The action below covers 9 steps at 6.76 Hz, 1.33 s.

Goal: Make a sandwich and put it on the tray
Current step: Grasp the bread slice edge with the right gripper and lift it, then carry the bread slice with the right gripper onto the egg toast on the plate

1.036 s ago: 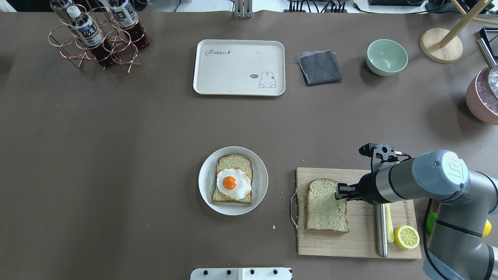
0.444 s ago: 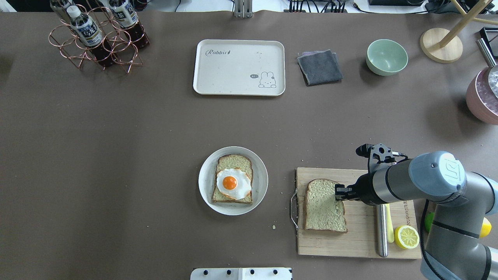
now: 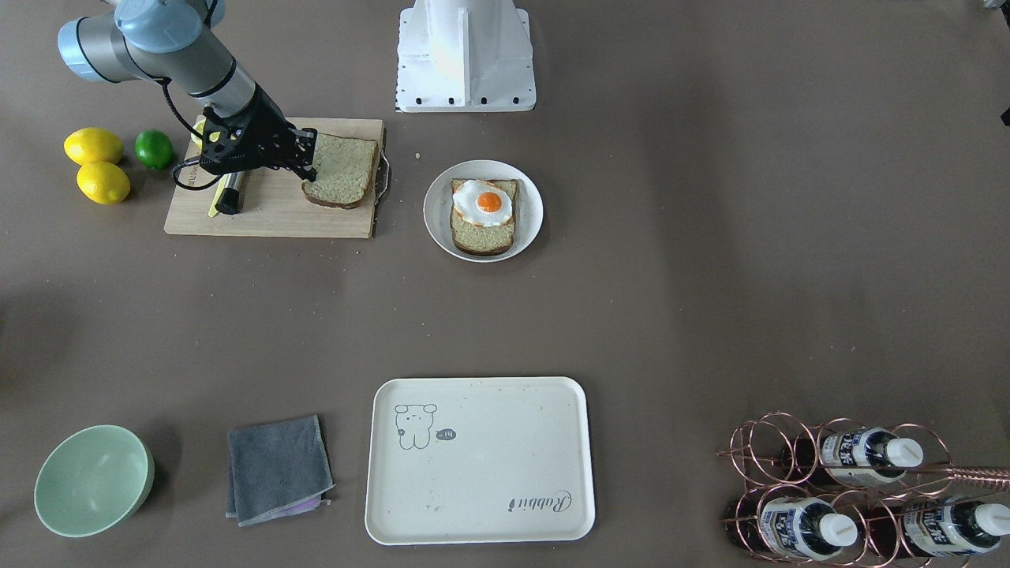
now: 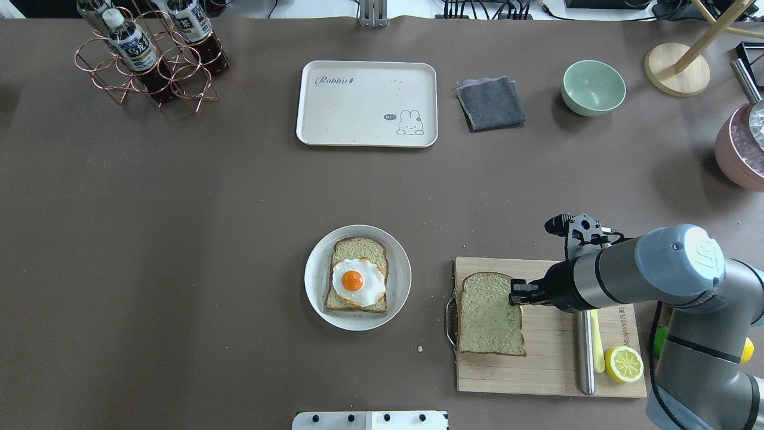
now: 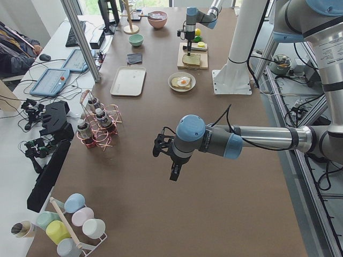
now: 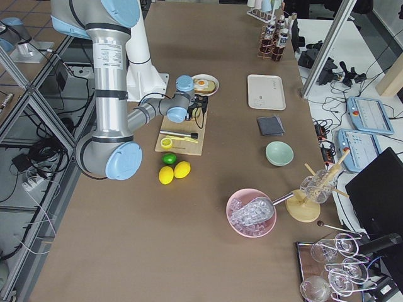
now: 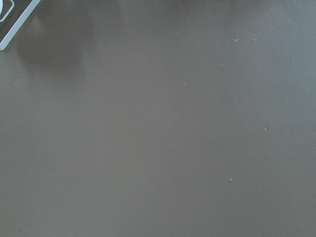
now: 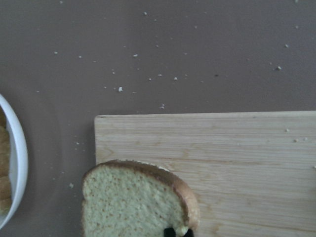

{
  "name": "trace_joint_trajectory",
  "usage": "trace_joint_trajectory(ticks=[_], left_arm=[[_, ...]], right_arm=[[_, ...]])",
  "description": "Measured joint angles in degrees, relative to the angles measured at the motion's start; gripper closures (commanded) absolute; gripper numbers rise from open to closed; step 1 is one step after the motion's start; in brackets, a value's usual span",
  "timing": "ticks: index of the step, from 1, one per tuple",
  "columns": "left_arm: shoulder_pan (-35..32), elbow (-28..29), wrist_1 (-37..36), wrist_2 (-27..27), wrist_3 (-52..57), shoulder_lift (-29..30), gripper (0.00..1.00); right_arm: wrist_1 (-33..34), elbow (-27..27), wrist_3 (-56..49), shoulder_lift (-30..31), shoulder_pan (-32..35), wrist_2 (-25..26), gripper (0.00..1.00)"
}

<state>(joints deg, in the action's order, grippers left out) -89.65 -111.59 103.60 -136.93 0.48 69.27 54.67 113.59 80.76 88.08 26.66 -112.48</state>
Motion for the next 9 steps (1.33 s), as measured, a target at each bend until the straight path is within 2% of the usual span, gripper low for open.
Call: trace_joint_trajectory(ticks=[2, 4, 7, 9], left_arm=[[0.0, 0.1, 0.0, 0.0, 0.1, 0.0, 0.02], [0.0, 0.5, 0.1, 0.0, 0.1, 0.0, 0.02], [0.0, 0.6, 0.1, 0.0, 0.1, 0.0, 0.02], [-0.1, 0.3, 0.1, -0.1, 0.1, 0.0, 0.02]], right_arm=[[0.0, -0.1, -0.3, -5.6, 1.3, -3.0, 1.00], [0.0, -3.3, -0.5, -13.5, 1.2, -4.2, 1.00], [-2.9, -14.8, -0.6, -24.2, 0.9, -4.8, 1.00], [-8.7, -21.1, 0.1, -26.4, 0.8, -4.9, 1.00]])
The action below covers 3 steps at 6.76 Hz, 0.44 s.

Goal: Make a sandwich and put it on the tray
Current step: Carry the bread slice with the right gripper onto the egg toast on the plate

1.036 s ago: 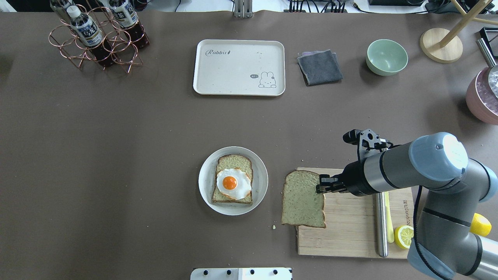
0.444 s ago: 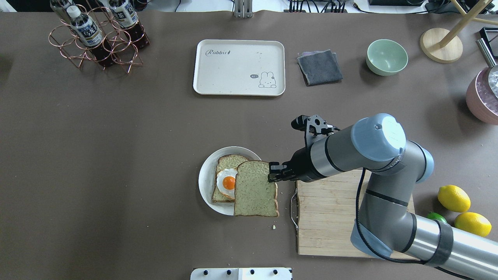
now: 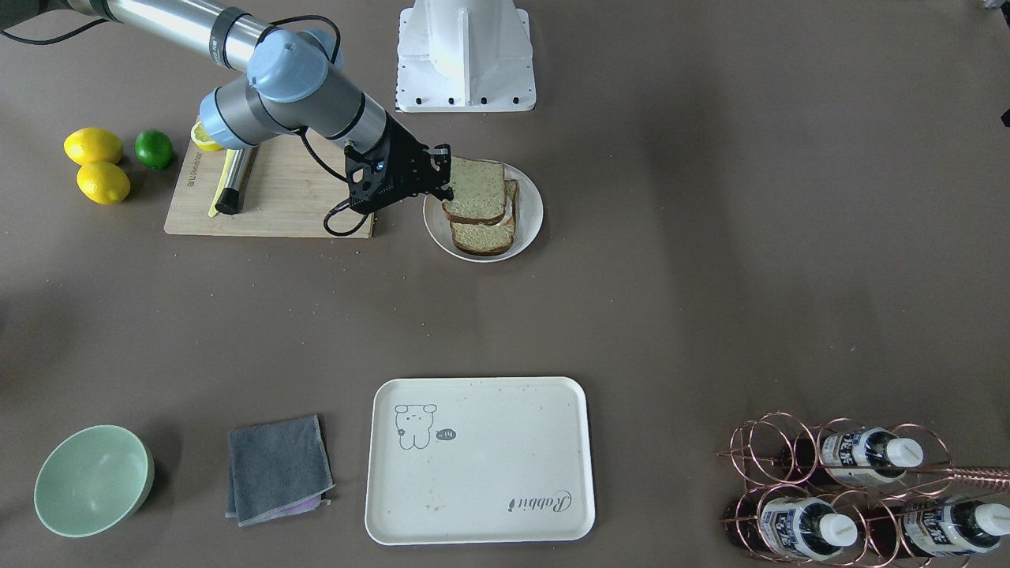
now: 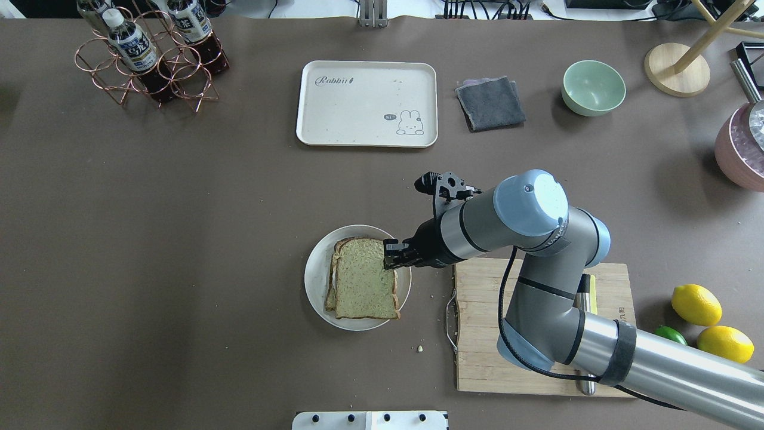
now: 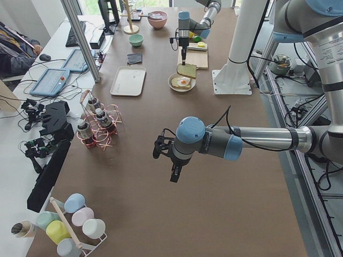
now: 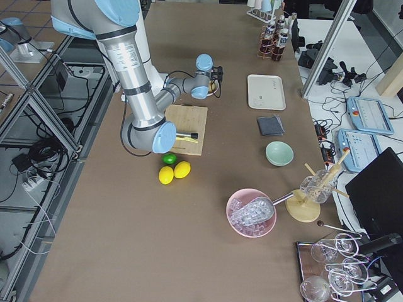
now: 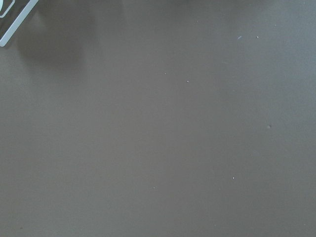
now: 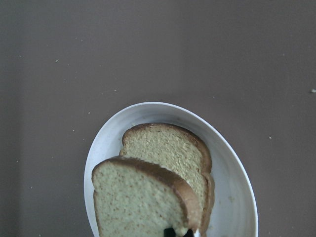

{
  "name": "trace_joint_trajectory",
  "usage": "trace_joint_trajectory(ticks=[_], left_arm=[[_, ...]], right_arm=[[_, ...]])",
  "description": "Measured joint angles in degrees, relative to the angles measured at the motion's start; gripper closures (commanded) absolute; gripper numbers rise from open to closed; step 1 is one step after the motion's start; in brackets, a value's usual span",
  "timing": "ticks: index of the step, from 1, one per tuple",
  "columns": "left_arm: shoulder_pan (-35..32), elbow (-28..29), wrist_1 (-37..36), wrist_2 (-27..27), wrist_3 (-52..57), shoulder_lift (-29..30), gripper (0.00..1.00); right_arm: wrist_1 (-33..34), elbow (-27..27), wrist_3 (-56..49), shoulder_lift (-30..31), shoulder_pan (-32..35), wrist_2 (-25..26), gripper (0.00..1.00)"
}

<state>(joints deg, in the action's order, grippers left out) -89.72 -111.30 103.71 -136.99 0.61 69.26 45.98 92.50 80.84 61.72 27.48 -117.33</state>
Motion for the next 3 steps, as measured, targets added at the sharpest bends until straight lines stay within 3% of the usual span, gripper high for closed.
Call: trace_joint_trajectory(ticks=[3], left_arm=[[-0.1, -0.2, 0.0, -1.7, -0.1, 0.0, 0.02]], right_arm=[[-1.7, -2.5, 1.4, -1.0, 0.0, 0.0, 1.00]])
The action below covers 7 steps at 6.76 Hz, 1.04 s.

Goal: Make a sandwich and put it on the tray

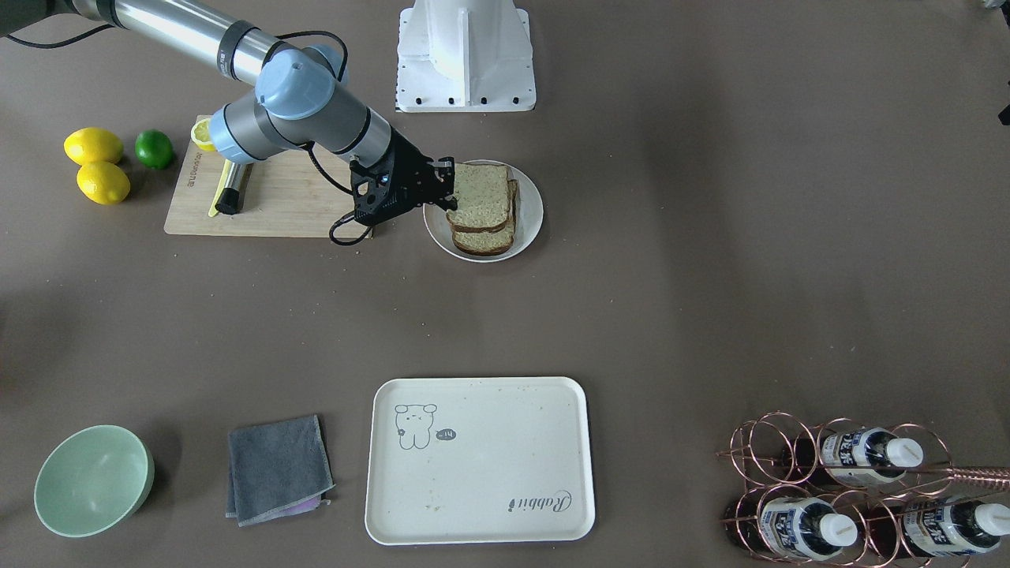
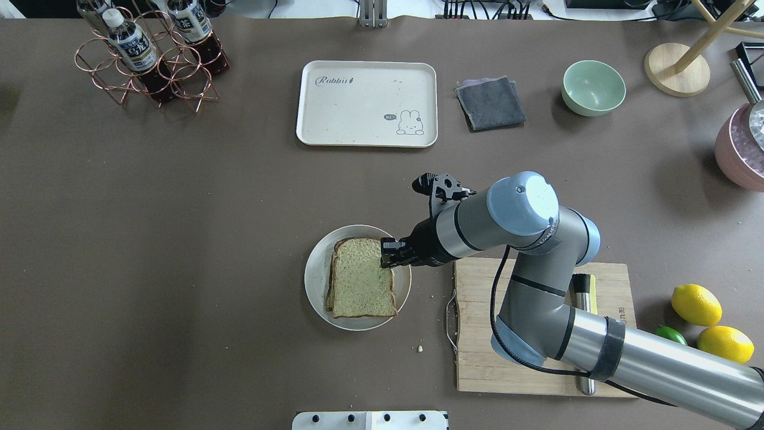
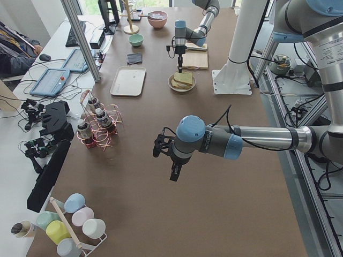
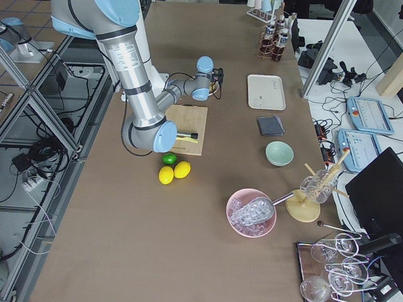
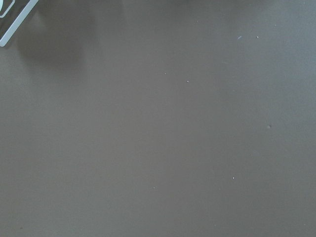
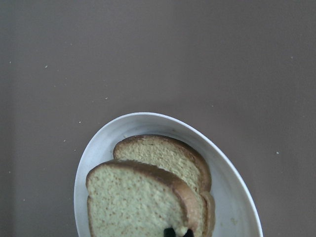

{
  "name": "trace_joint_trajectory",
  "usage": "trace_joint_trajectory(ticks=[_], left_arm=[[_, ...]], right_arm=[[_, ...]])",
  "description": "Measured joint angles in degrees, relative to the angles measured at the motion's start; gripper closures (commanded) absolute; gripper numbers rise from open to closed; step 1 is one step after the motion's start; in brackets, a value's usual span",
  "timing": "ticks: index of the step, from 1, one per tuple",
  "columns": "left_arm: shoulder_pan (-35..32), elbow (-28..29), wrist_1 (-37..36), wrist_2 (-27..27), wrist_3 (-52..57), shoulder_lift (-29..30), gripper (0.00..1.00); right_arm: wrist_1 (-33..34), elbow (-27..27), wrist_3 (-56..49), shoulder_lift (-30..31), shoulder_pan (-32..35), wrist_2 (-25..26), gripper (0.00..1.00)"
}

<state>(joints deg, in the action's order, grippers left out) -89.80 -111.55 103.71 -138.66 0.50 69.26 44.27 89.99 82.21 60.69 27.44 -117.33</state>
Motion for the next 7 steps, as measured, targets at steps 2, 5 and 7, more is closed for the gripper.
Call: trace_joint_trajectory(ticks=[2, 5, 7], left_arm=[[0.0, 0.0, 0.0, -0.4, 0.0, 0.0, 0.02], [0.0, 0.1, 0.3, -0.4, 0.0, -0.3, 0.02], [0.0, 0.0, 0.9, -0.5, -0.4, -0.9, 0.02]], right_arm=[[-0.3, -0.5, 2.1, -0.7, 0.1, 0.0, 1.00], [-0.4, -1.4, 4.9, -1.4, 0.1, 0.3, 1.00], [-0.4, -1.7, 5.2, -1.5, 0.1, 0.5, 0.02]])
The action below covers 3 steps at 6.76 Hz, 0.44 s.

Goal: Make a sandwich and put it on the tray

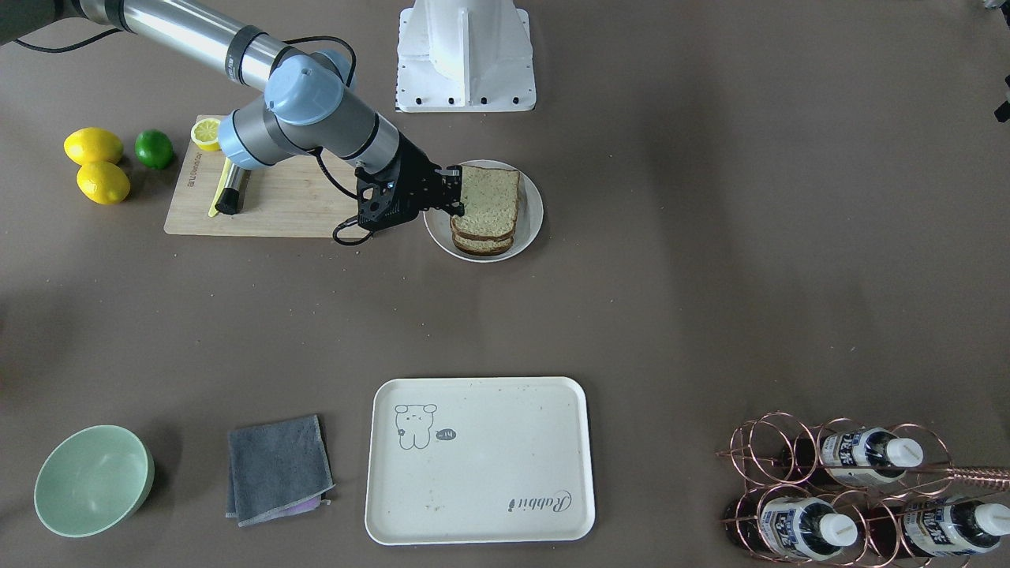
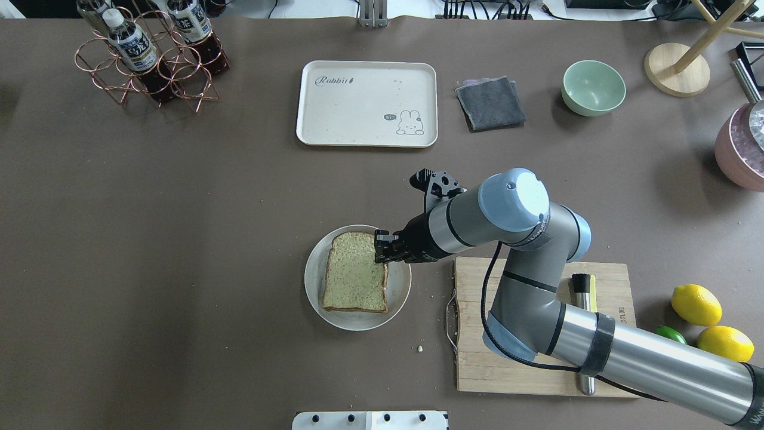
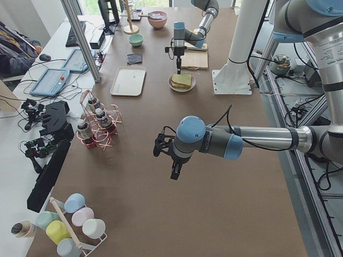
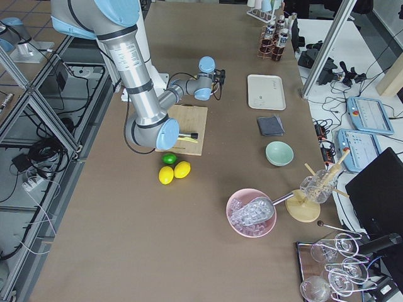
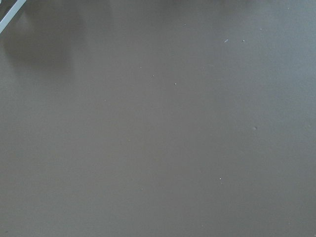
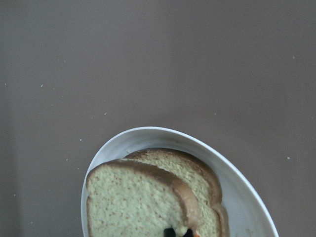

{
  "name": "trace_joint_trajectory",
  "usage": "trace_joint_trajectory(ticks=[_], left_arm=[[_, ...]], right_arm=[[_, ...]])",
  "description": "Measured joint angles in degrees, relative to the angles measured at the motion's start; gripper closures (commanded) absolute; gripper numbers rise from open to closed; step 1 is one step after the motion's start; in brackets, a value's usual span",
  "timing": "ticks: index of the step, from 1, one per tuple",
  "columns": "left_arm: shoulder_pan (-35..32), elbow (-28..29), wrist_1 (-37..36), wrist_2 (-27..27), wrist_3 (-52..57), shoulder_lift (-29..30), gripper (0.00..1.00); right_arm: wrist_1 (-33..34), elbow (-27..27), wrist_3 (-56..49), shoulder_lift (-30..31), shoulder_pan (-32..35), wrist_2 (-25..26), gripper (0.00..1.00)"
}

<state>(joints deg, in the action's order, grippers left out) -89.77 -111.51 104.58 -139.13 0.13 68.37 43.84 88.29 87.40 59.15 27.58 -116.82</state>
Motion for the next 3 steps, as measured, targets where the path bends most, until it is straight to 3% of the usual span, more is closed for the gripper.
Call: trace_joint_trajectory(ticks=[3], left_arm=[[1.3, -0.2, 2.1, -2.3, -6.6, 0.5, 0.02]], right_arm=[[0.0, -0.2, 0.0, -0.5, 0.2, 0.0, 0.01]])
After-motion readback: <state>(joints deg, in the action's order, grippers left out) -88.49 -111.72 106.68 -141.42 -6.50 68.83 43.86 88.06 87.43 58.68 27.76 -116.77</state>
